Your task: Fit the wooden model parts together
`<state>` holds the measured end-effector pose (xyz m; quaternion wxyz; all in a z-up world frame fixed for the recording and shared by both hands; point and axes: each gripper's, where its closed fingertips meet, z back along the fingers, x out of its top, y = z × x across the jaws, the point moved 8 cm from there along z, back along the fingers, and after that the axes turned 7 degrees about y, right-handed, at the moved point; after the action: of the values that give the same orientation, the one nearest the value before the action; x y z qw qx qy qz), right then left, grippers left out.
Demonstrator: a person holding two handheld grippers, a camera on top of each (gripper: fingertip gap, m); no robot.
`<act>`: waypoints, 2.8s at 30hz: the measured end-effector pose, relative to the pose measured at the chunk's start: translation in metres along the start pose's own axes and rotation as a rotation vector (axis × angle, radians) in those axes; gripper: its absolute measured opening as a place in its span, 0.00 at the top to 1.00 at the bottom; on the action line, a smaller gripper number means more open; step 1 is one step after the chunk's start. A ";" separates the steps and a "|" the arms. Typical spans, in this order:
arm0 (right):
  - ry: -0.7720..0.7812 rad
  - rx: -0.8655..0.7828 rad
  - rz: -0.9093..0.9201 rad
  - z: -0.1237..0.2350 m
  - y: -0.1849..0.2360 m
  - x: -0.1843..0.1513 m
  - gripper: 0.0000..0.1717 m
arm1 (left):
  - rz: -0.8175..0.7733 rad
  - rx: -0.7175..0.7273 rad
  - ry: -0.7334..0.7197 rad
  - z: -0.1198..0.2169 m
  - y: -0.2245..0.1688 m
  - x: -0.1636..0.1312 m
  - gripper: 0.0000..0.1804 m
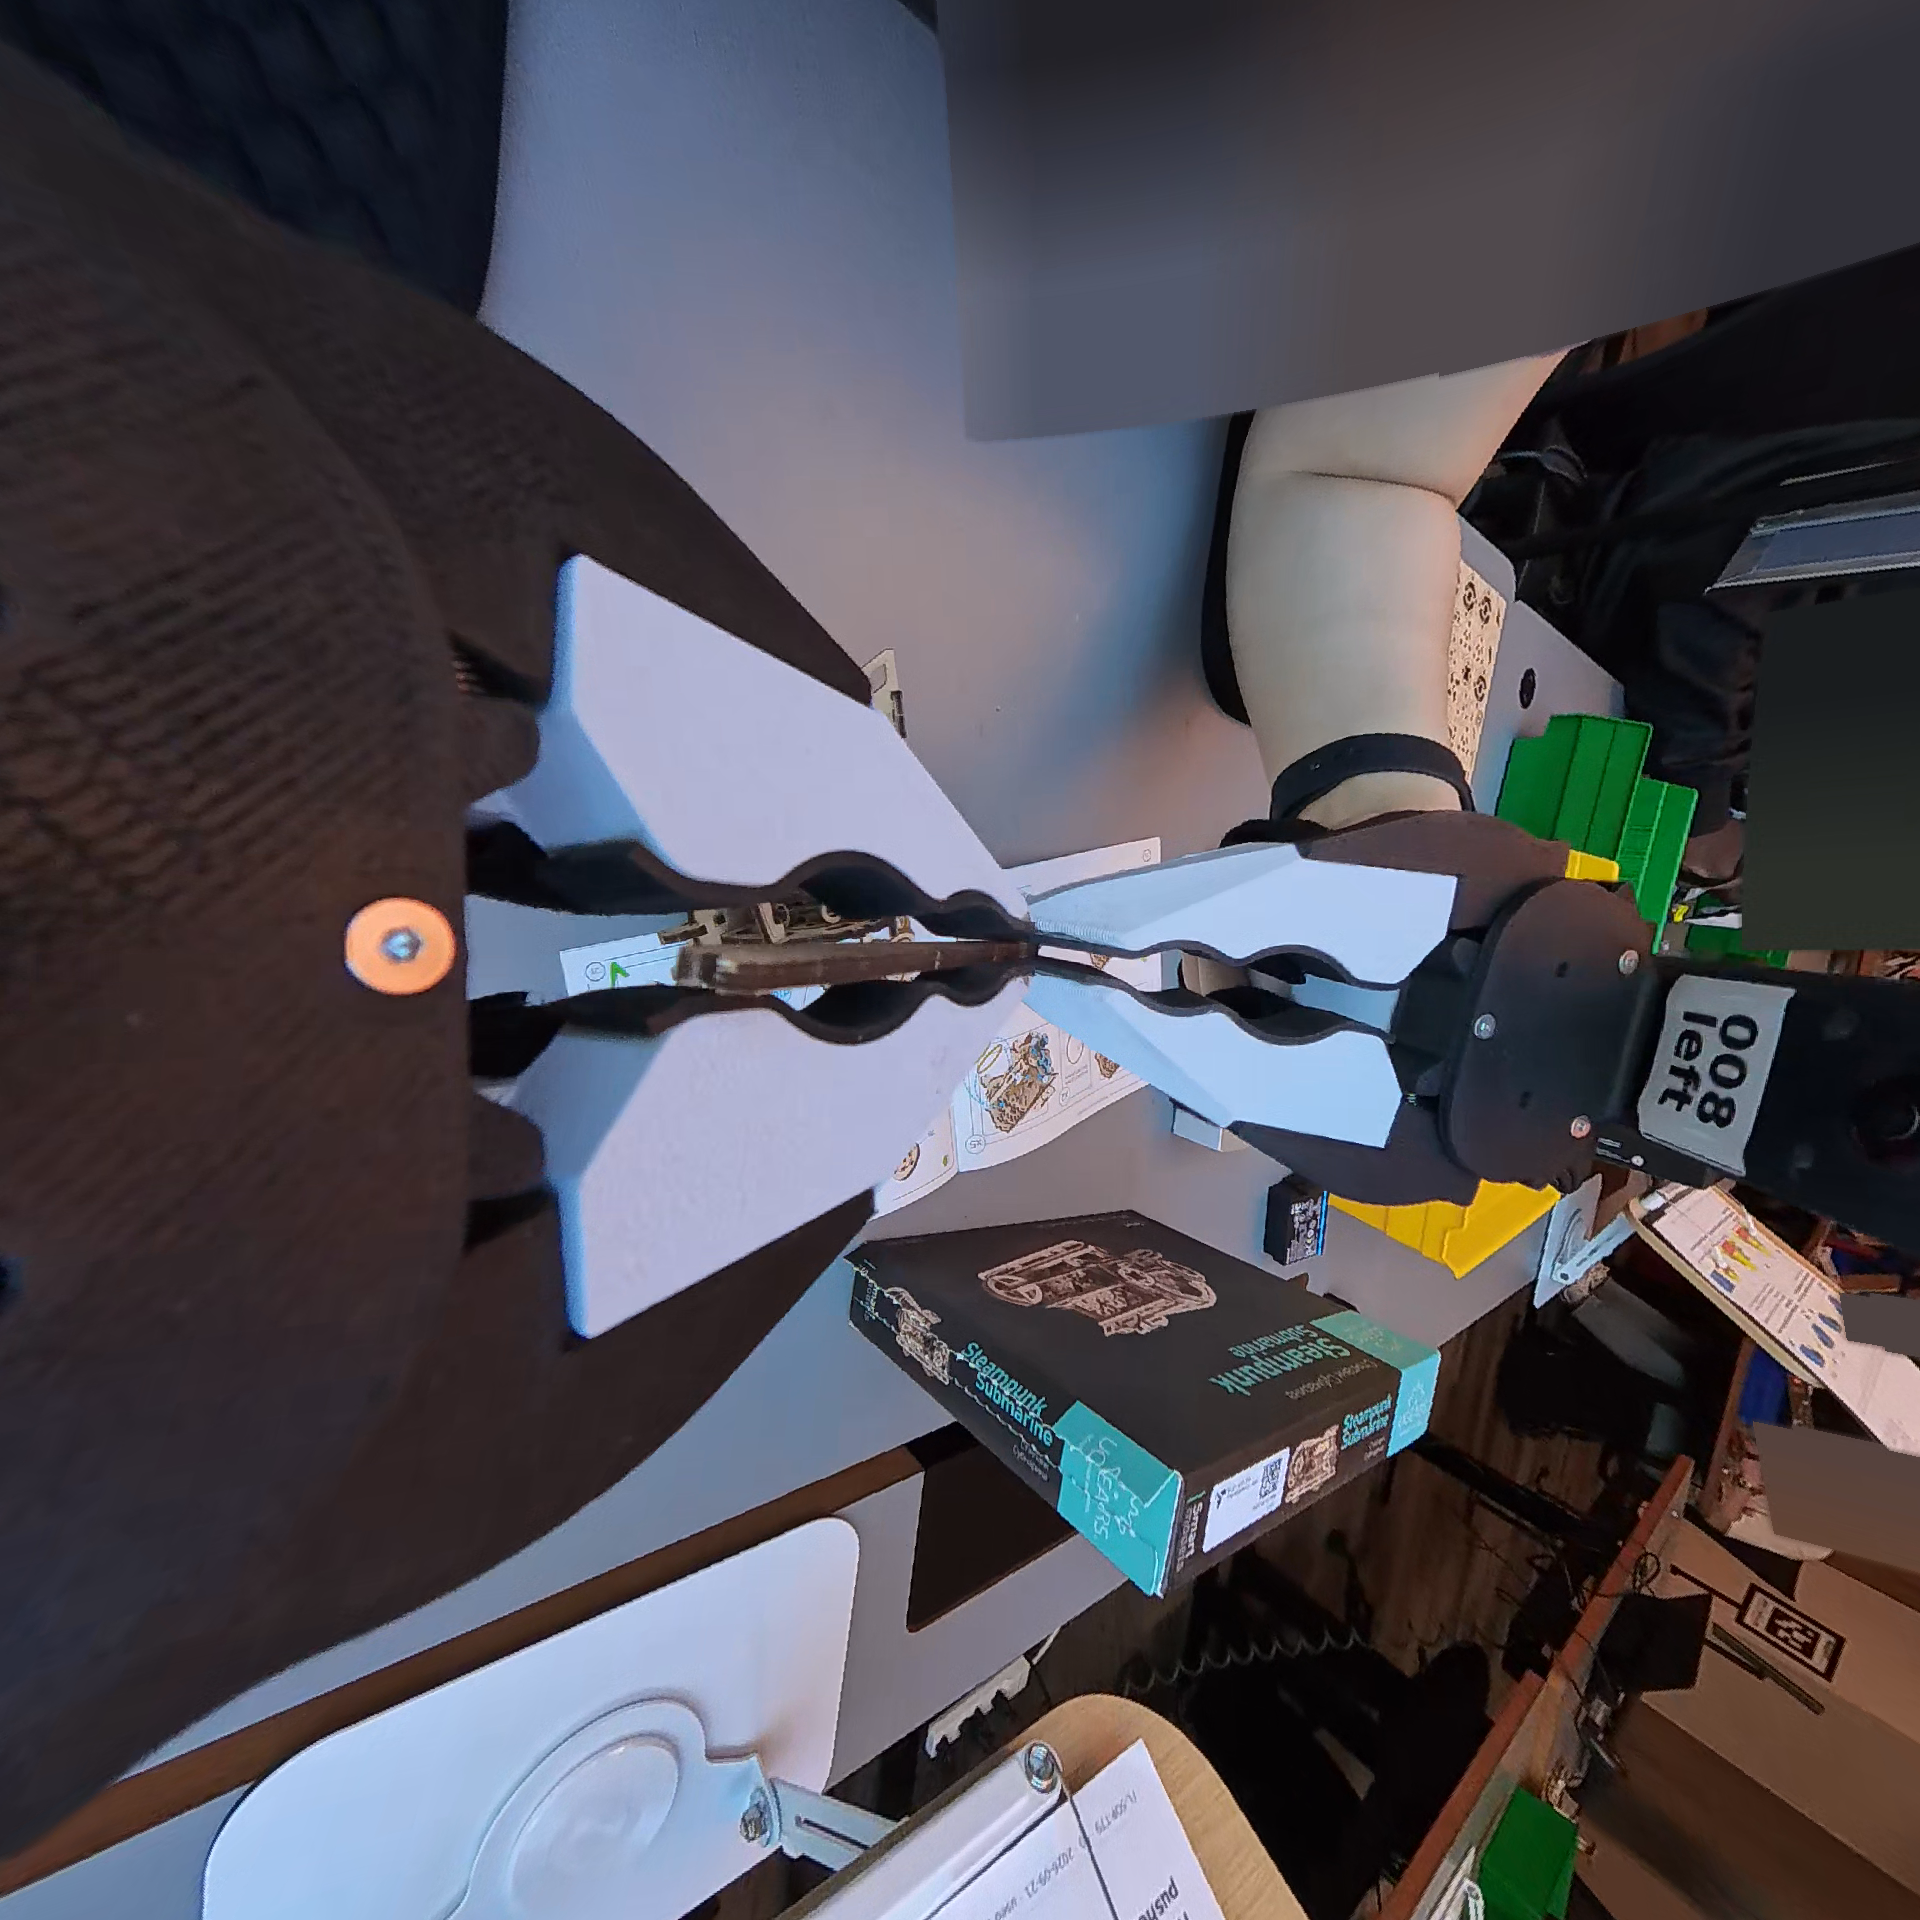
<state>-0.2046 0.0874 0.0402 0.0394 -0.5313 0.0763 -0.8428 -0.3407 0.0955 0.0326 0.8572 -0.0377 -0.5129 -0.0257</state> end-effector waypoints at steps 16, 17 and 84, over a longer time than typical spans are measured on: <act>0.386 0.059 0.089 -0.028 0.016 -0.032 1.00 | 0.207 -0.018 0.162 -0.002 0.029 -0.038 0.76; 0.422 0.081 0.093 -0.032 0.018 -0.036 1.00 | 0.226 -0.029 0.180 -0.007 0.031 -0.041 0.76; 0.521 0.167 0.139 -0.052 0.037 -0.041 1.00 | 0.137 -0.063 0.477 -0.045 0.013 -0.064 0.89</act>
<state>-0.2345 0.0612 -0.0249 0.1197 -0.2849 0.0506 -0.9497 -0.3303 0.1050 -0.0456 0.9521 -0.0920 -0.2915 0.0083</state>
